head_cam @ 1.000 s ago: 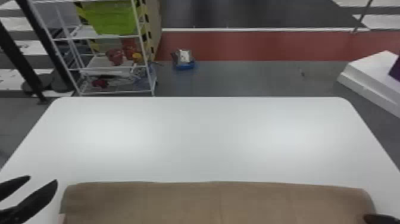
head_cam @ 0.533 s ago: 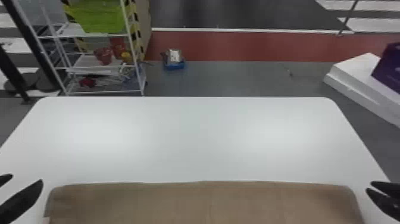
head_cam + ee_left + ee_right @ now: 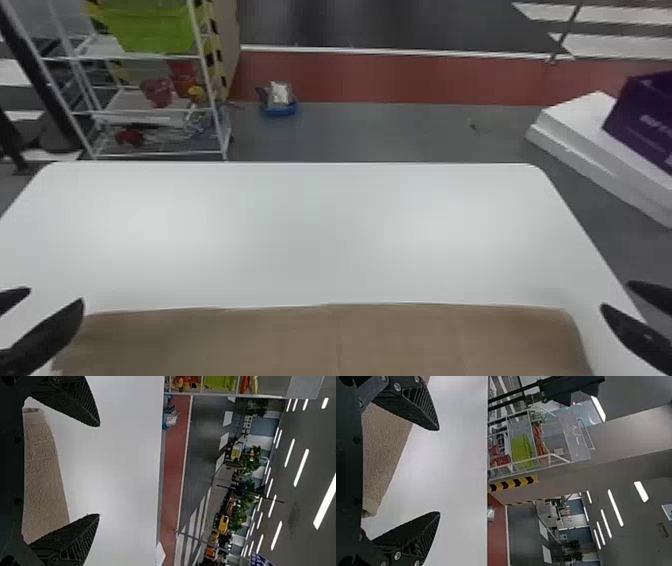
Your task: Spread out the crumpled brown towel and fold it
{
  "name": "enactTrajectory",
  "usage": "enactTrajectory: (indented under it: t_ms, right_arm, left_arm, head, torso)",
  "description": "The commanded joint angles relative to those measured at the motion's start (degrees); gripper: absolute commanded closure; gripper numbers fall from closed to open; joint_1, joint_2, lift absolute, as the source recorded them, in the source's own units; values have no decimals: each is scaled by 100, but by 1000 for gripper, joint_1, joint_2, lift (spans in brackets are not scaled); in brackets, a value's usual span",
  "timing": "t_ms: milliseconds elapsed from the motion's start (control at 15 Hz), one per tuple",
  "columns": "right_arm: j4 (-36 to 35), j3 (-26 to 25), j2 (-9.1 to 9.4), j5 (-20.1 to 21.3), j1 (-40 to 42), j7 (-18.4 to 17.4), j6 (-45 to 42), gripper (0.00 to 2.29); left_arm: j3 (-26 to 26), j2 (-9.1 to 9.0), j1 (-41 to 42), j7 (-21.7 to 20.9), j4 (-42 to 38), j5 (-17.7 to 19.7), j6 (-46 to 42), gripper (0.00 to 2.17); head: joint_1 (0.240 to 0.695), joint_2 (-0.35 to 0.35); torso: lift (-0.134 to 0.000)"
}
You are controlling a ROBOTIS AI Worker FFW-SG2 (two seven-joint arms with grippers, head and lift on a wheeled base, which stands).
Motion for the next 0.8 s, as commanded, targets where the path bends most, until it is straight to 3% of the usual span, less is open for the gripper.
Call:
enactTrajectory:
  t_ms: [0, 133, 733]
  right_arm:
    - [-277, -36, 32, 186, 18, 2, 513, 66]
    - [-426, -45, 137, 335, 35, 2, 530, 90]
    - [-505, -36, 181, 493, 0, 11, 548, 97]
  left_arm:
    - [-178, -15, 78, 101, 14, -69, -37, 87]
    - [-231, -15, 78, 109, 32, -122, -37, 83]
    - [-275, -15, 34, 171, 155, -210, -318, 83]
  head:
    - [695, -66]
    - [695, -75]
    - [695, -68]
  torso:
    - [-124]
    - [-124]
    - [-124]
